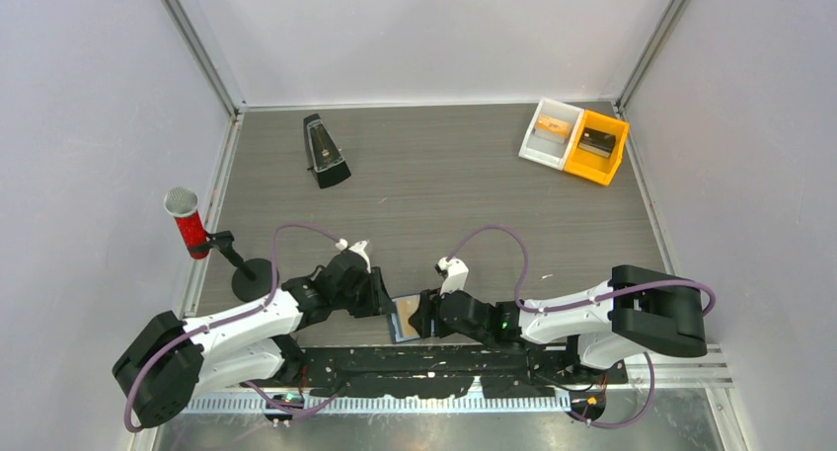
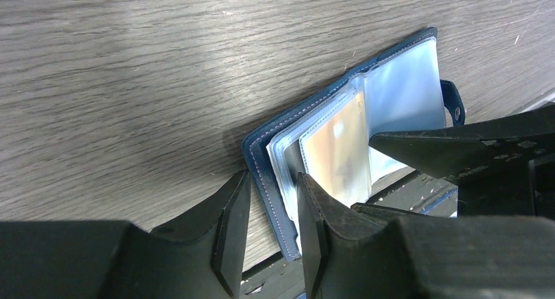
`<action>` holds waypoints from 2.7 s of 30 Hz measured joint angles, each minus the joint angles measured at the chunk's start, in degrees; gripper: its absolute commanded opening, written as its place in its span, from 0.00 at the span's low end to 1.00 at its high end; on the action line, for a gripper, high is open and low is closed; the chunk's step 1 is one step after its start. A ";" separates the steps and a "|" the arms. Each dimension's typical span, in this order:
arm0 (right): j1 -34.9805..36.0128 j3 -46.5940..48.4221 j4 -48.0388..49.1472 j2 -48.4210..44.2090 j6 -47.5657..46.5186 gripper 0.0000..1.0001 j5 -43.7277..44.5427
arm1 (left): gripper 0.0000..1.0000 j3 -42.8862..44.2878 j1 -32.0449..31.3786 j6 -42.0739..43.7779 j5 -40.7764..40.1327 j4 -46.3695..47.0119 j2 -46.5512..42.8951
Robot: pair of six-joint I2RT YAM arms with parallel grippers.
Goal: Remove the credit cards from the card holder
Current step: Remove the credit card from the card holder.
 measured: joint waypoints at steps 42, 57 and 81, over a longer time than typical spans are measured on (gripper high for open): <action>1.49 9.38 -11.32 4.39 -4.15 0.78 2.47 | 0.36 1.18 0.52 0.44 4.26 1.75 1.79; 1.53 9.77 -12.83 4.42 -4.07 0.69 3.67 | 0.36 0.90 0.52 0.46 5.14 2.95 1.60; 1.53 6.71 -14.60 -0.98 -2.86 0.74 5.20 | 0.34 1.55 0.24 0.48 5.25 5.07 7.04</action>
